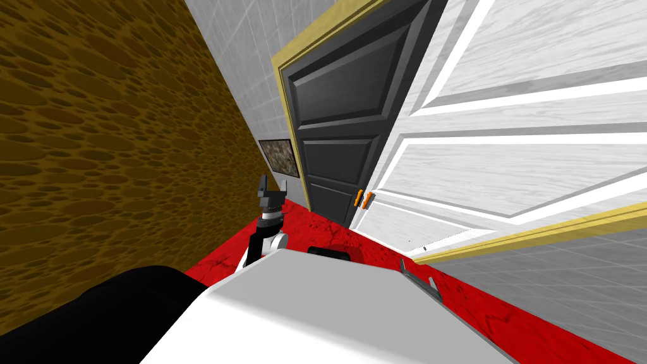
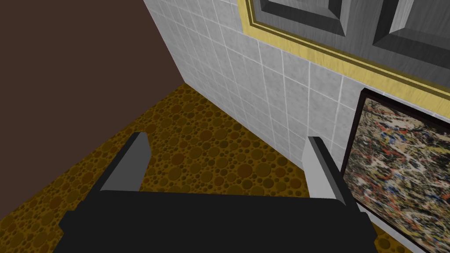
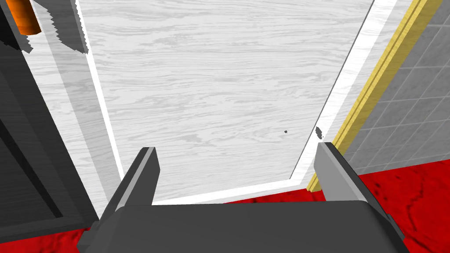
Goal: Pull the door open
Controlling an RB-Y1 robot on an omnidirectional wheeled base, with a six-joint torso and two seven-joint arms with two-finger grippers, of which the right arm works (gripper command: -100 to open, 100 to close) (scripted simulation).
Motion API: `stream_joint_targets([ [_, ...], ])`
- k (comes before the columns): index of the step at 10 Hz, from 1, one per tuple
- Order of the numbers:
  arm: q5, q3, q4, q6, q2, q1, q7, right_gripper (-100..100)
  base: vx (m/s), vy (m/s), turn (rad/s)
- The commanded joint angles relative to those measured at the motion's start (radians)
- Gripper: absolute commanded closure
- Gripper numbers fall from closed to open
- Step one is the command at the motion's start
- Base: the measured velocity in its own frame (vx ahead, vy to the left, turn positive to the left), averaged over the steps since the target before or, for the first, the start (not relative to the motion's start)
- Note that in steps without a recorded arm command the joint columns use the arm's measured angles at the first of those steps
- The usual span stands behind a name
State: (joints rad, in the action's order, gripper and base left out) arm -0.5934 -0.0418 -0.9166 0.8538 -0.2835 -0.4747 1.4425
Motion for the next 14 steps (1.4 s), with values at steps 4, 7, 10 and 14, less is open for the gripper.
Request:
stream_joint_targets([
  [4,0.075,0.017,-0.077,-0.009,0.041,-0.02,0.011,-100,0.052,0.018,-0.039],
  [7,0.11,0.028,-0.105,-0.009,0.06,-0.02,0.018,-100,0.081,0.013,-0.016],
  [10,0.165,0.046,-0.151,-0.01,0.091,-0.015,0.029,-100,0.11,0.022,-0.012],
  [14,0.223,0.068,-0.205,-0.01,0.125,0.002,0.041,-100,0.157,-0.001,0.01],
])
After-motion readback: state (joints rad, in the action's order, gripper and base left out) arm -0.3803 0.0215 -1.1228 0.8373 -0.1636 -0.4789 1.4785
